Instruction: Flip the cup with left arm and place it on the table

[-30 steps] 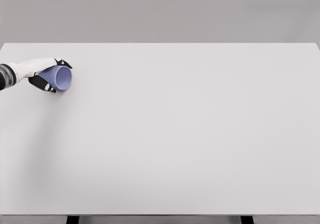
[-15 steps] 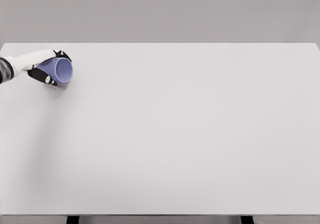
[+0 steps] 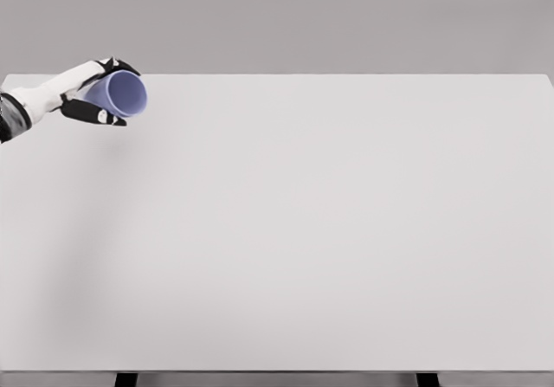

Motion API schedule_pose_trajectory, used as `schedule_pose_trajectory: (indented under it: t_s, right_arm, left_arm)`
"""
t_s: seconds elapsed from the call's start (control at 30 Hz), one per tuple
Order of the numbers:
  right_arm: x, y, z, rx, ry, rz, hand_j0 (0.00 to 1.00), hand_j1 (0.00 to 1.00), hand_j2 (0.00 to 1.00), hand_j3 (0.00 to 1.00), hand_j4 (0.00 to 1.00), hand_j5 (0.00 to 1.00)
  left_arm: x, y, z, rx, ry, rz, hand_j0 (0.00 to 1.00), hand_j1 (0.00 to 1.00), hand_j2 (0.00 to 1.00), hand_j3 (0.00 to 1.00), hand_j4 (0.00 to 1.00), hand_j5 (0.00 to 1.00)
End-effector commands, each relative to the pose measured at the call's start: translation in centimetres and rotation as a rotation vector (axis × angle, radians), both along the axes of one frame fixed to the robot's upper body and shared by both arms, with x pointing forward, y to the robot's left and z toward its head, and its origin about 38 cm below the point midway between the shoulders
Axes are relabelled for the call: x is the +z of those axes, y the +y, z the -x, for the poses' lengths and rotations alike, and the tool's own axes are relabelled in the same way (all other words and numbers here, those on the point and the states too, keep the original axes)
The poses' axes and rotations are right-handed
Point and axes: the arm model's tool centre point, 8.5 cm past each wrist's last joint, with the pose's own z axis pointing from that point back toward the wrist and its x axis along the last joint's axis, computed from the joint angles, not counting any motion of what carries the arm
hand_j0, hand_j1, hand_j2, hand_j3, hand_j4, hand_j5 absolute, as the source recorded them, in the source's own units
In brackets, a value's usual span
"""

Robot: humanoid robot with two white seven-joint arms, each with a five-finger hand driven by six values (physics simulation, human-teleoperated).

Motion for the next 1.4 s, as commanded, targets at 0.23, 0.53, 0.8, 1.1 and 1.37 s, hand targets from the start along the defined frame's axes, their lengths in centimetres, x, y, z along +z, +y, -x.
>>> schedule_pose_trajectory:
  t_s: [0.23,0.53,0.8,1.1,1.37]
  right_arm:
    - [0.0,0.0,-0.1,-0.001,-0.002,0.0,1.0,1.0,1.0,1.0,1.0,1.0]
    - [0.0,0.0,0.0,0.0,0.0,0.0,1.0,1.0,1.0,1.0,1.0,1.0]
    - [0.0,0.0,0.0,0.0,0.0,0.0,1.0,1.0,1.0,1.0,1.0,1.0]
    - [0.0,0.0,0.0,0.0,0.0,0.0,1.0,1.0,1.0,1.0,1.0,1.0]
    - [0.0,0.0,-0.1,0.0,-0.002,0.0,1.0,1.0,1.0,1.0,1.0,1.0]
  left_arm:
    - [-1.7,-2.1,0.5,-0.011,0.02,0.258,0.52,0.52,0.52,0.52,0.52,0.52]
    - [-3.8,-3.4,1.2,0.018,0.013,0.432,0.52,0.52,0.52,0.52,0.52,0.52]
    - [-6.2,-5.1,2.2,0.009,0.05,0.563,0.53,0.53,0.53,0.53,0.53,0.53]
    - [-7.7,-6.4,3.4,-0.01,0.032,0.676,0.53,0.53,0.53,0.53,0.53,0.53]
    - [-8.7,-6.4,4.1,0.011,0.045,0.797,0.53,0.53,0.53,0.53,0.53,0.53]
